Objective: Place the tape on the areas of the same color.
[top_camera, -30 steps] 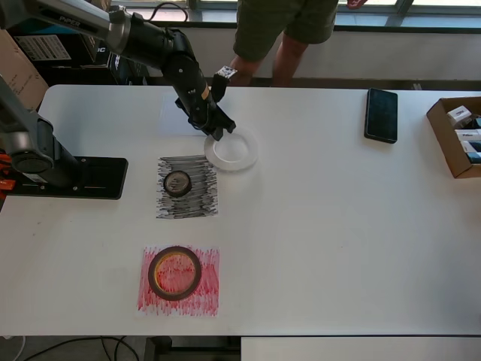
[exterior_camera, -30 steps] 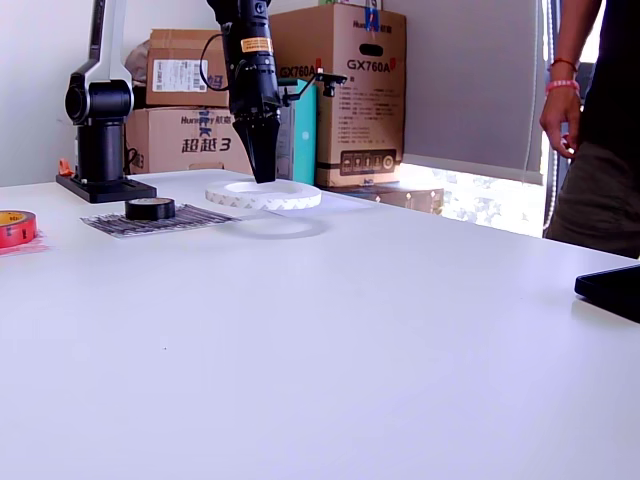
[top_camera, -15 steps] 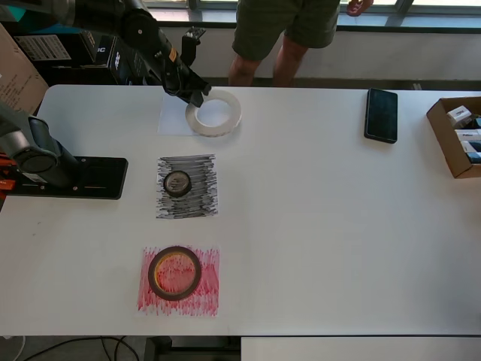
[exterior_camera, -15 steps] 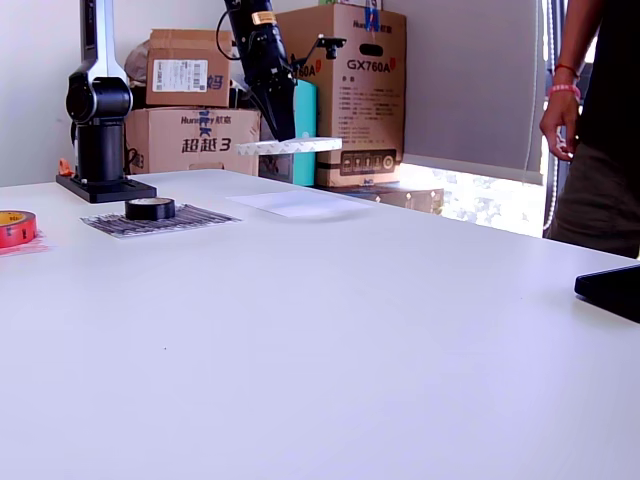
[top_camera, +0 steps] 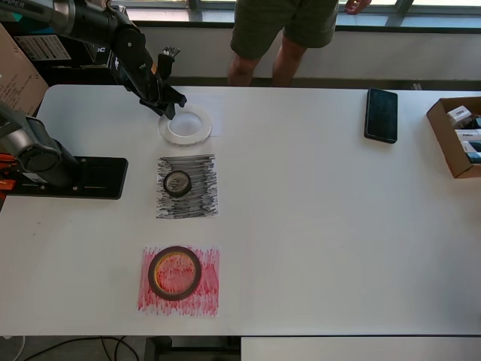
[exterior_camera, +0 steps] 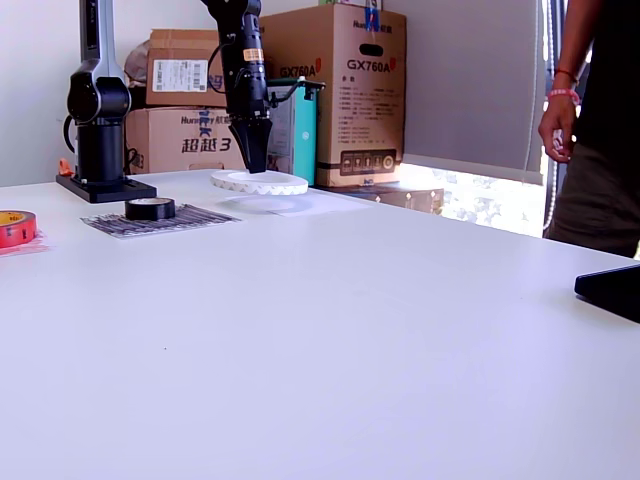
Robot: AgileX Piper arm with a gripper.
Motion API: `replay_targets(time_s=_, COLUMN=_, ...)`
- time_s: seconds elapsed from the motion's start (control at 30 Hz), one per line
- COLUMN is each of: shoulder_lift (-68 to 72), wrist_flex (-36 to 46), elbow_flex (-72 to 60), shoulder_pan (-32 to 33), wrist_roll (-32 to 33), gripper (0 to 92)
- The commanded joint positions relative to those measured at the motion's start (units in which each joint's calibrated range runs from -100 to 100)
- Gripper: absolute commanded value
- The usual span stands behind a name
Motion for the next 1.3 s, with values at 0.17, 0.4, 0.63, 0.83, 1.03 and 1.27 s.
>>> replay_targets(time_s=0.17, shoulder_lift=-0.4, wrist_flex=-5.2, elbow_flex=-0.5, shoulder_pan=0.9, wrist_roll=1.7, gripper=11.2)
replay_targets(time_s=0.4, shoulder_lift=-0.1, wrist_flex=-9.5, elbow_flex=0.0, shoulder_pan=1.0, wrist_roll=2.8, gripper=11.2)
replay_targets(time_s=0.63, shoulder_lift=0.1, wrist_flex=-9.9, elbow_flex=0.0, shoulder_pan=3.3, wrist_roll=2.9, gripper=11.2)
replay_targets(time_s=0.83, shoulder_lift=2.3, wrist_flex=-10.1, elbow_flex=-0.9, shoulder_pan=4.5, wrist_roll=3.9, gripper=11.2)
replay_targets(time_s=1.03, shoulder_lift=5.5, wrist_flex=-14.0, elbow_flex=-0.1, shoulder_pan=4.0, wrist_roll=4.2, gripper=11.2)
replay_targets(time_s=1.27, shoulder_lift=5.7, wrist_flex=-14.1, elbow_flex=0.0, shoulder_pan=4.4, wrist_roll=4.2, gripper=11.4)
